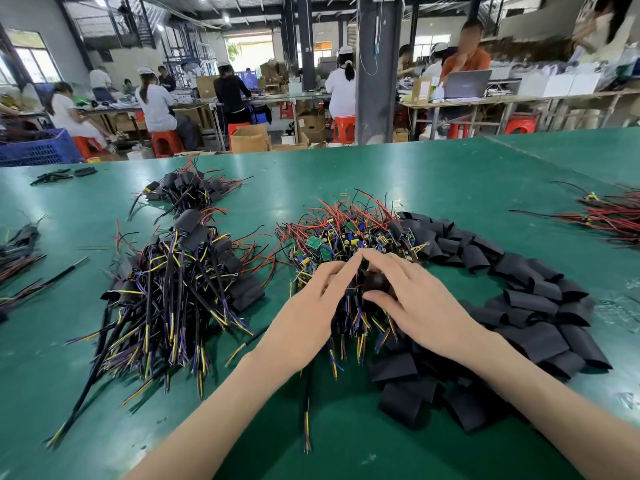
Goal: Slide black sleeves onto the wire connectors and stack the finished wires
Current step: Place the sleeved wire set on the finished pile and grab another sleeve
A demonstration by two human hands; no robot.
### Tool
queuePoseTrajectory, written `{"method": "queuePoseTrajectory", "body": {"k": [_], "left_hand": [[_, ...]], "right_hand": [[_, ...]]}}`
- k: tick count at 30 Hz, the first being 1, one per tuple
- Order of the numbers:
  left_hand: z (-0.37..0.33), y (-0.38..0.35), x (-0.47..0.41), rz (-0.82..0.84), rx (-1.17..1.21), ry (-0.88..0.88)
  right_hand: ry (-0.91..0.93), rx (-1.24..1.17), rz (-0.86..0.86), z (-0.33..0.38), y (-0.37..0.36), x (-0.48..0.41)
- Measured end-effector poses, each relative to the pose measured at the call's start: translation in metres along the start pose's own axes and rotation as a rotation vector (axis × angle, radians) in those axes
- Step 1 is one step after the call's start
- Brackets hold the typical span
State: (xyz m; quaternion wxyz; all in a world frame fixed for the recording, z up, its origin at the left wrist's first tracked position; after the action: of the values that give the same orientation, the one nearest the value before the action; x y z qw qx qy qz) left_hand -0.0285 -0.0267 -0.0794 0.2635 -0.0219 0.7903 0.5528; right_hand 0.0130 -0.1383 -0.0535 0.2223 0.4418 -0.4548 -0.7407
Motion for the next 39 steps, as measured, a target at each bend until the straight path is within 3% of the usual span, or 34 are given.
{"method": "queuePoseTrajectory", "body": {"k": [6,10,14,19,24,28,33,39], "left_hand": [[-0.004,0.017,0.001,-0.193,0.076,-0.007],[0.016,0.023,0.004,-0.228,0.002,0.234],[0.040,0.020,0.007,-0.144,-0.015,0.421],[0.038,0.017,0.002,-0.102,0.173,0.344],[0.035,0.021,0.002,-0.077,0.544,0.348],[0.033,0.021,0.001,-0.039,0.626,0.346],[0.037,0.024,0.001,-0.123,0.628,0.365],[0.037,0.026,0.002,-0.161,0.745,0.337]], "right_hand": [[-0.009,-0.244,0.031,-0.002,-0.002,0.002],[-0.019,-0.191,0.055,-0.005,-0.002,0.000],[-0.007,-0.145,0.029,-0.004,0.005,0.000],[0.011,-0.114,-0.035,-0.004,0.012,0.000],[-0.004,-0.093,0.007,-0.007,0.014,0.001],[-0.002,-0.028,0.051,-0.005,0.012,0.002],[0.063,0.071,0.081,0.002,0.007,0.002],[0.024,-0.135,0.095,-0.002,-0.001,0.003]]}}
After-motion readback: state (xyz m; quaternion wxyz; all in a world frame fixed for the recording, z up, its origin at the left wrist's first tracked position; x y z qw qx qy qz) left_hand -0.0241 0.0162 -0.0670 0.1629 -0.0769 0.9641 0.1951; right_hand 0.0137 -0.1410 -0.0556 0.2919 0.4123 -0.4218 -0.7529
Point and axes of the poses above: each hand's wrist, its own x-axis away from the middle knuckle, its own y-axis out of the back of the hand, z = x × y, the point moved 8 cm from there along -x, towards the middle knuckle, and after that the axes turned 6 degrees about z, right-handed, at the moved point
